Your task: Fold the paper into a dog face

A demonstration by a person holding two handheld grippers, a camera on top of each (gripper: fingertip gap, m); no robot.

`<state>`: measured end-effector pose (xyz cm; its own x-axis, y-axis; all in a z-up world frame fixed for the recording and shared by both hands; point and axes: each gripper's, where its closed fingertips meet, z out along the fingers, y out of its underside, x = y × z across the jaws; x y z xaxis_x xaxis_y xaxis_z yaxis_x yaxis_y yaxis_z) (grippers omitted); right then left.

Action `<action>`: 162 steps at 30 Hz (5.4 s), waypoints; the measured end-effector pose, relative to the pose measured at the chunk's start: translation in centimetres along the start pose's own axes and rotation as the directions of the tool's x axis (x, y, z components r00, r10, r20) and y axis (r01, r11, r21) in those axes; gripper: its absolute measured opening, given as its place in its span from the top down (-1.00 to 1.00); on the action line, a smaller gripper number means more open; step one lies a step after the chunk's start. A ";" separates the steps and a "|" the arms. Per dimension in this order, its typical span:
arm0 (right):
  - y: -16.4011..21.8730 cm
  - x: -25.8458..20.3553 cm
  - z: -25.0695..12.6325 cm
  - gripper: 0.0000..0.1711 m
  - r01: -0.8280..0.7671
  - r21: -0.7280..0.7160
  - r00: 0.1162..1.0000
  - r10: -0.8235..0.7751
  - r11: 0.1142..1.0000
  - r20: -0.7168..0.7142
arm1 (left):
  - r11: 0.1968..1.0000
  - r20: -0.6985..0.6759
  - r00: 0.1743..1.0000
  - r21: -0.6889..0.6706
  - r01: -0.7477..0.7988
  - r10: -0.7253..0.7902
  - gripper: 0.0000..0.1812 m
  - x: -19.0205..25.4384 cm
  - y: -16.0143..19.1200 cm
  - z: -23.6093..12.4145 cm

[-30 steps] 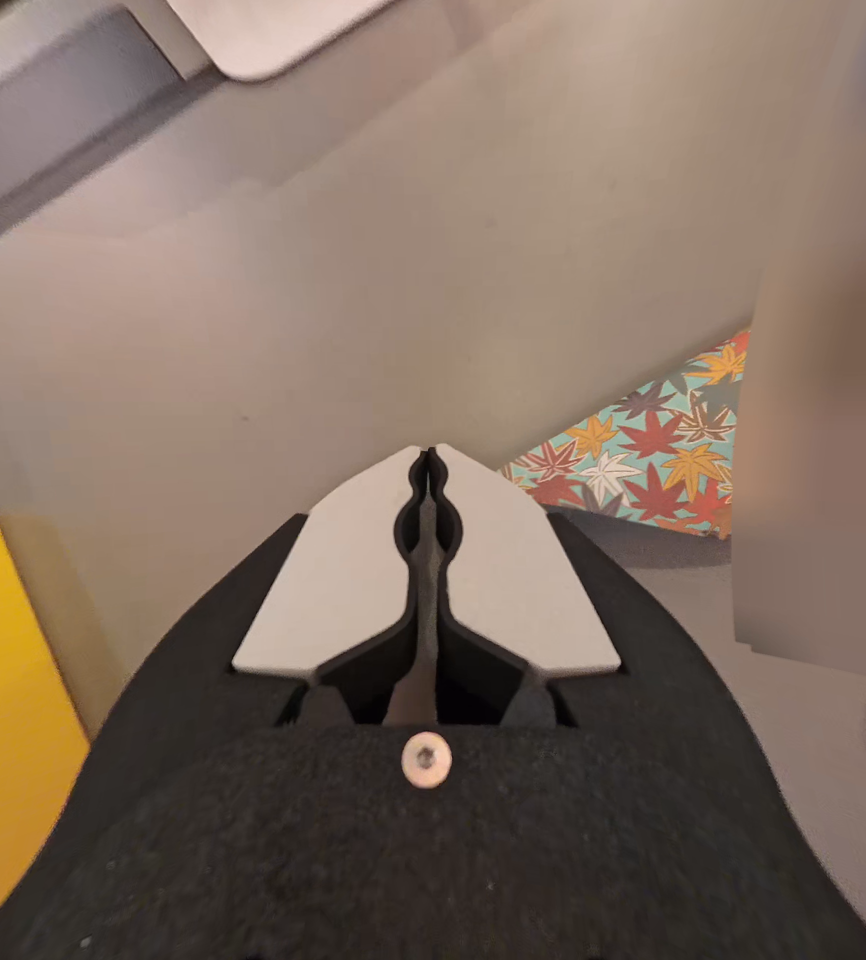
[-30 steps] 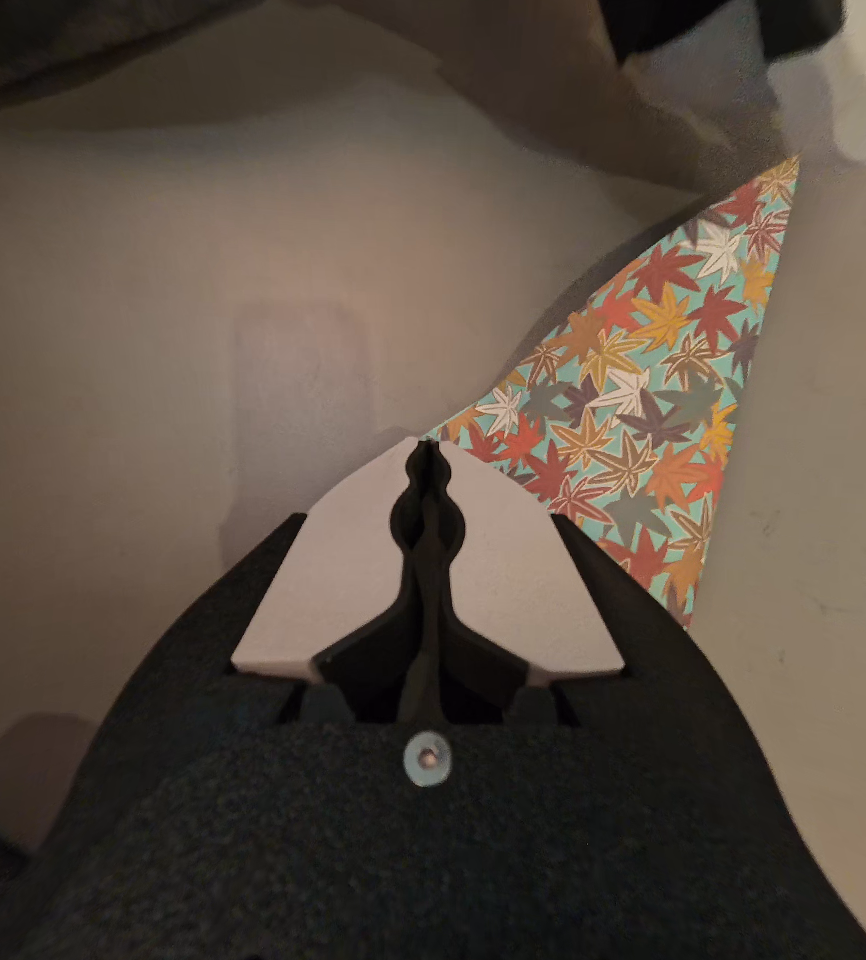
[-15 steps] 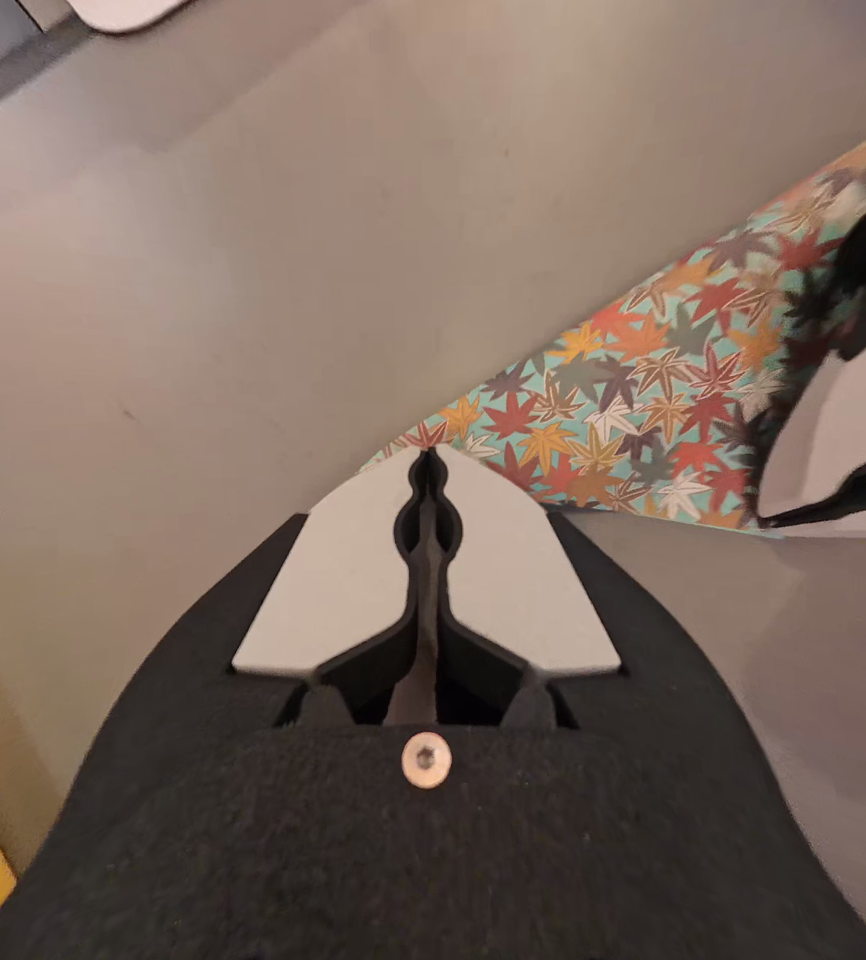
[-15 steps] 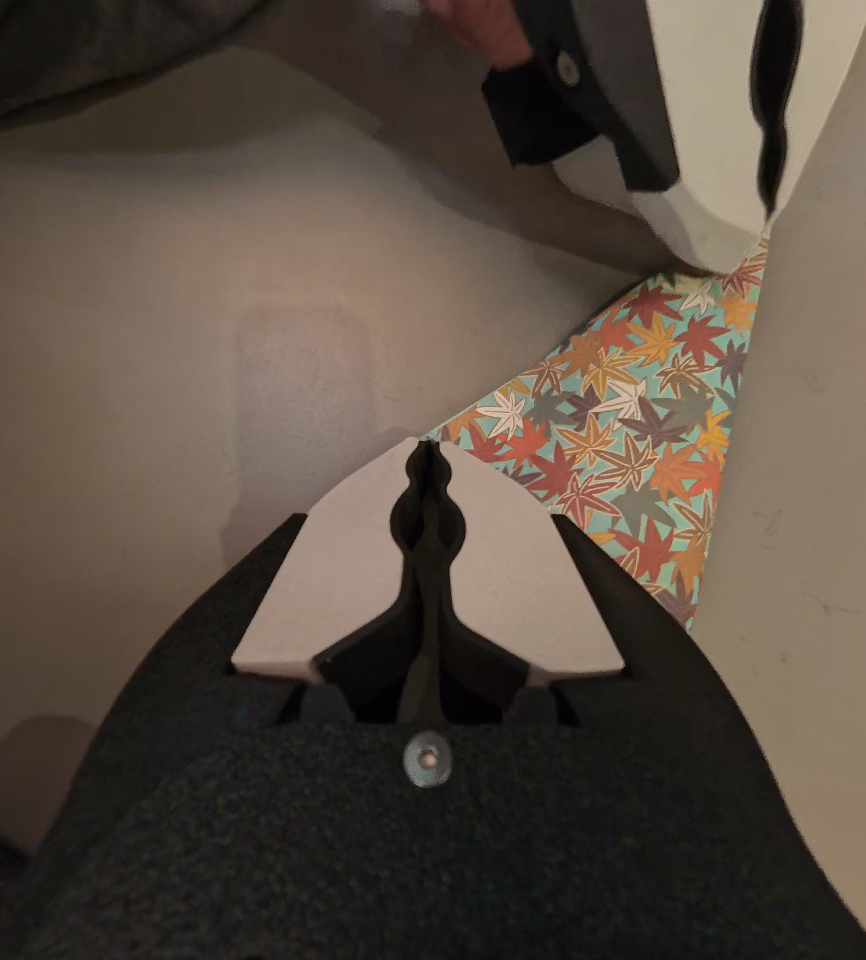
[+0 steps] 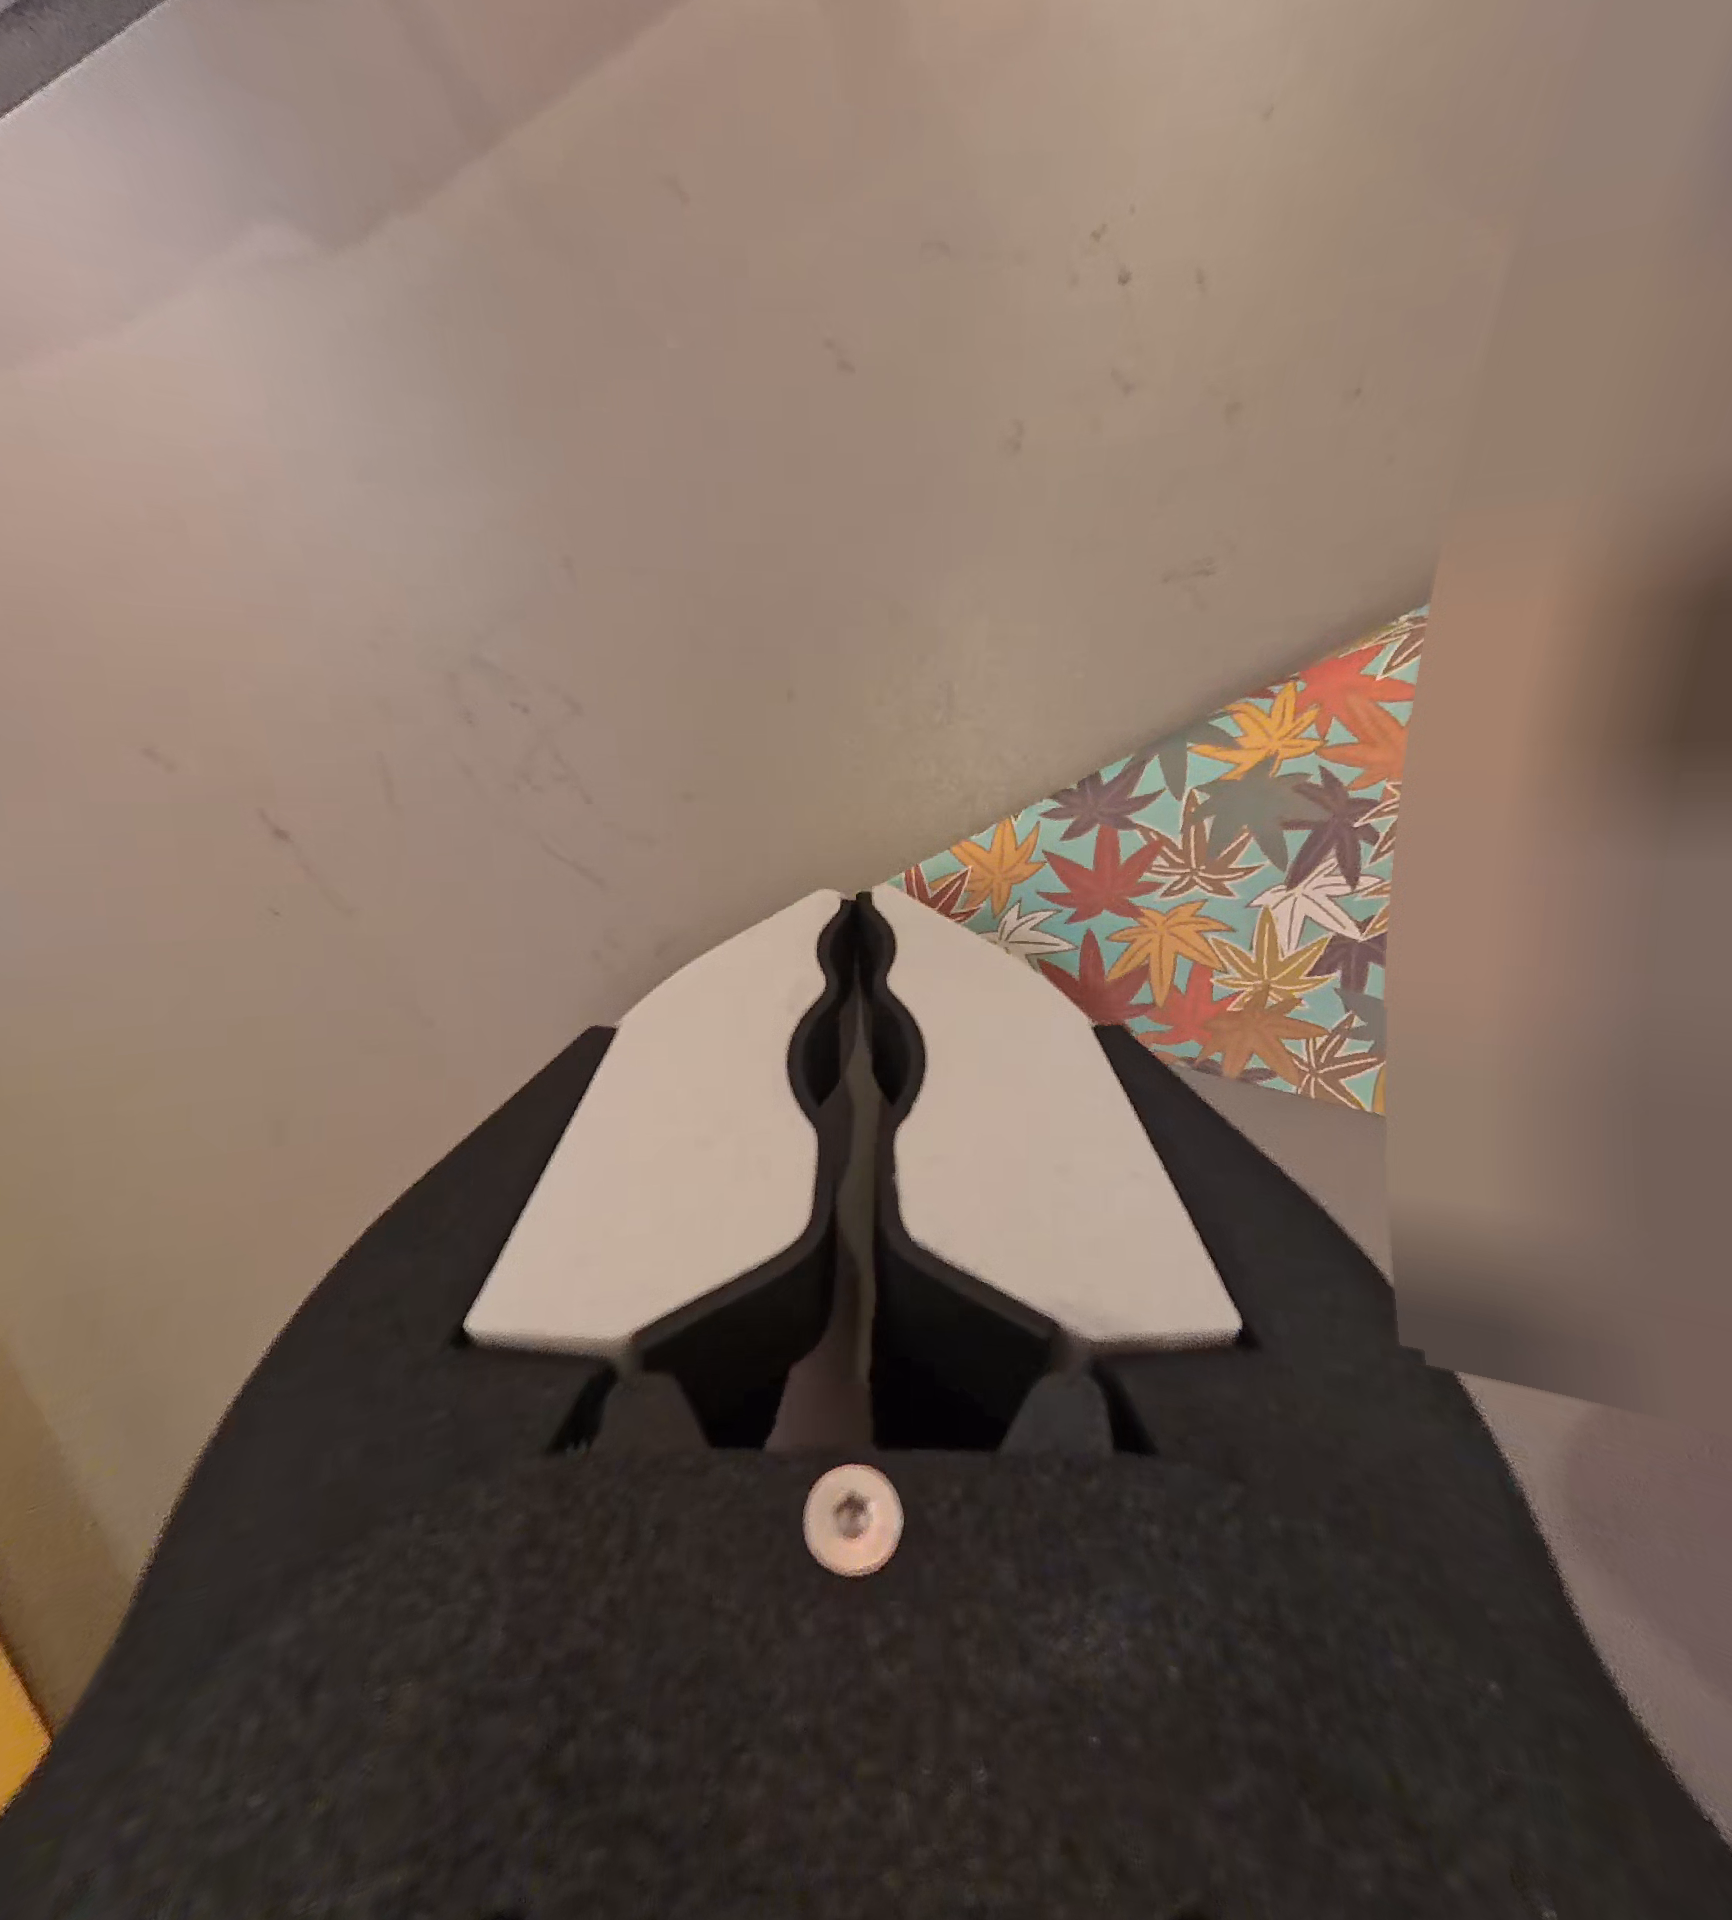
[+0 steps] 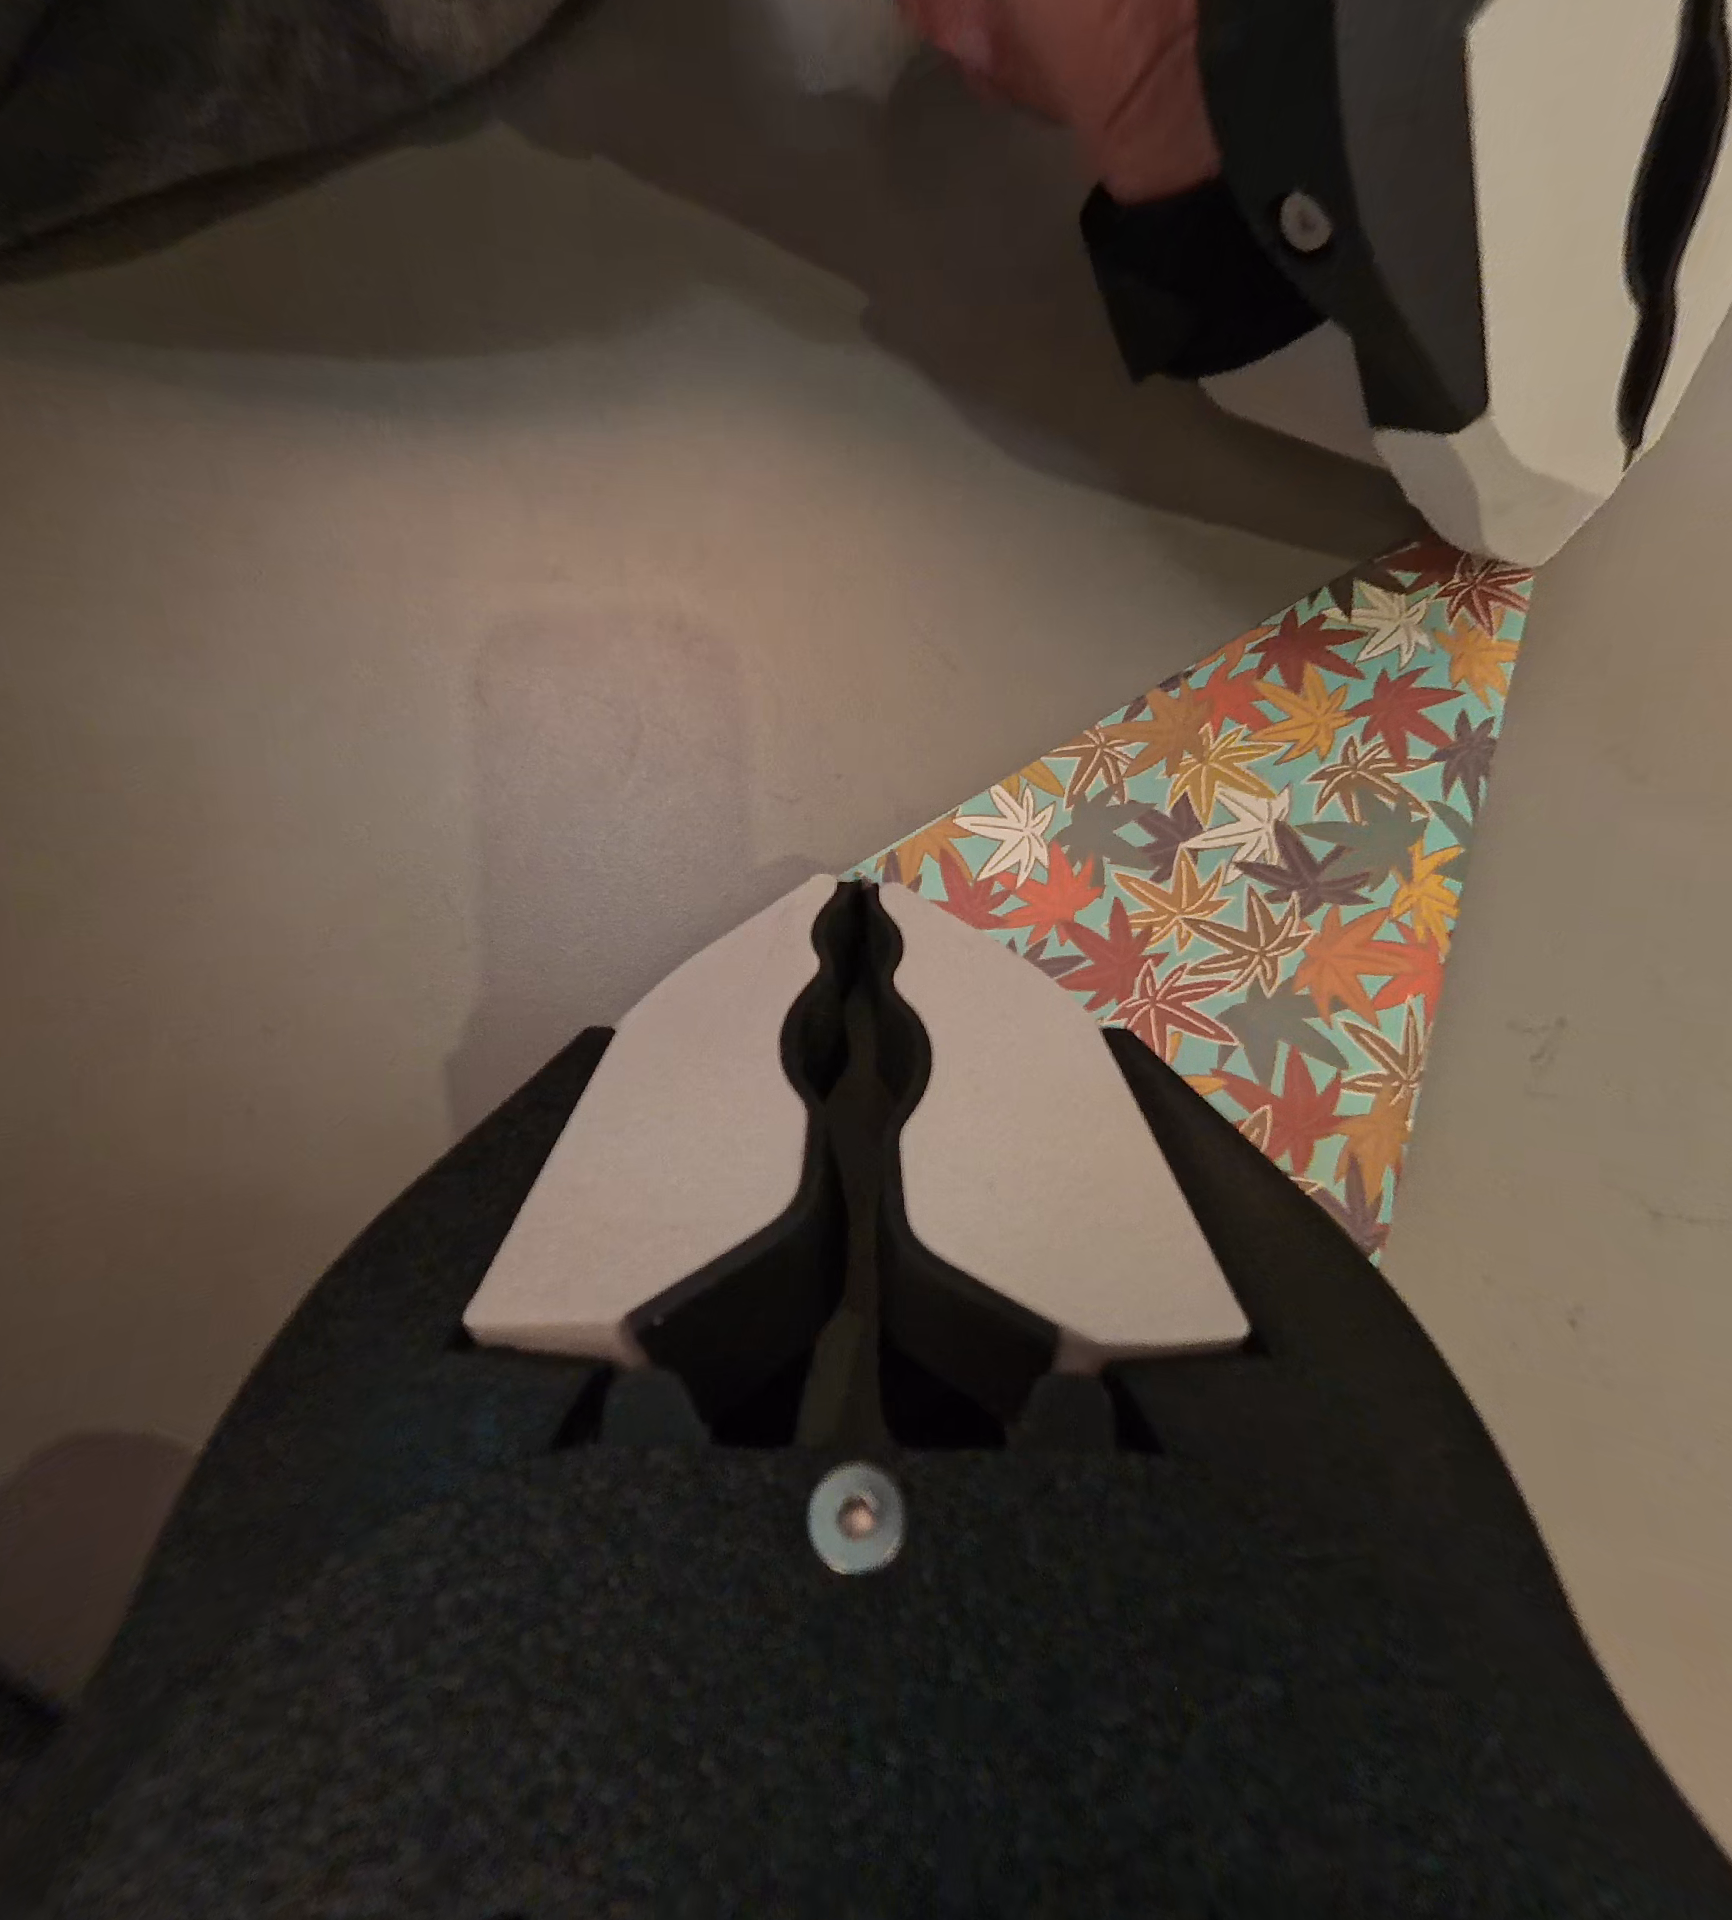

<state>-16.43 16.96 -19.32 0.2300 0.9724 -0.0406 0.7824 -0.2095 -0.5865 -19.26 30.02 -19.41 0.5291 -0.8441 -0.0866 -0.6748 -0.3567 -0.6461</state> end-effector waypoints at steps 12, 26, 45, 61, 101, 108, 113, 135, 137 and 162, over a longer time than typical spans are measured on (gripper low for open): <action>0.0 -0.1 -0.1 1.00 -0.010 0.008 1.000 0.010 1.000 0.006 | 0.995 -0.072 0.993 0.042 -0.093 0.096 1.00 -0.6 1.1 -0.9; 0.0 -0.1 -0.1 1.00 -0.011 0.005 1.000 0.011 1.000 0.005 | 0.998 0.139 0.990 0.053 -0.029 0.021 1.00 -5.9 1.5 -3.3; 0.0 0.0 0.0 1.00 -0.016 0.013 1.000 0.016 1.000 0.015 | 0.985 -0.083 0.982 0.009 -0.171 0.171 1.00 1.7 -0.2 0.0; 0.0 0.1 0.1 1.00 0.004 -0.004 1.000 -0.004 1.000 -0.024 | 0.988 -0.097 0.983 0.030 -0.154 0.156 1.00 1.6 -0.2 0.0; -0.1 0.3 0.1 1.00 0.034 0.006 0.997 -0.034 0.999 -0.071 | 0.938 -0.385 0.873 -0.048 -0.343 0.299 1.00 6.3 -2.0 1.1; -0.1 0.2 0.1 1.00 0.001 0.033 0.999 0.001 0.999 -0.048 | 0.948 -0.421 0.859 0.008 -0.319 0.293 1.00 5.5 -1.9 1.0; -0.1 0.3 0.1 1.00 -0.002 0.026 0.999 0.003 1.000 -0.051 | 0.952 -0.440 0.851 0.035 -0.303 0.287 1.00 5.1 -1.6 0.8; 0.0 0.2 0.1 1.00 -0.012 0.022 0.999 0.014 1.000 -0.052 | 0.939 -0.420 0.849 0.026 -0.343 0.321 1.00 7.3 -2.8 1.2; 0.0 0.2 0.1 1.00 -0.011 0.021 0.999 0.012 1.000 -0.051 | 0.939 -0.405 0.857 0.011 -0.343 0.318 1.00 7.2 -2.8 1.7; 0.0 0.1 0.1 1.00 -0.023 0.027 0.999 0.024 0.999 -0.032 | 0.957 -0.517 0.819 0.002 -0.290 0.249 1.00 8.6 -3.5 2.0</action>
<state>-16.46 17.08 -19.45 0.2676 0.9631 -0.0285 0.7610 -0.2294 -0.6069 -11.30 24.85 -19.37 -0.0004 -0.9872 0.1598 -0.7981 -0.0959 -0.5948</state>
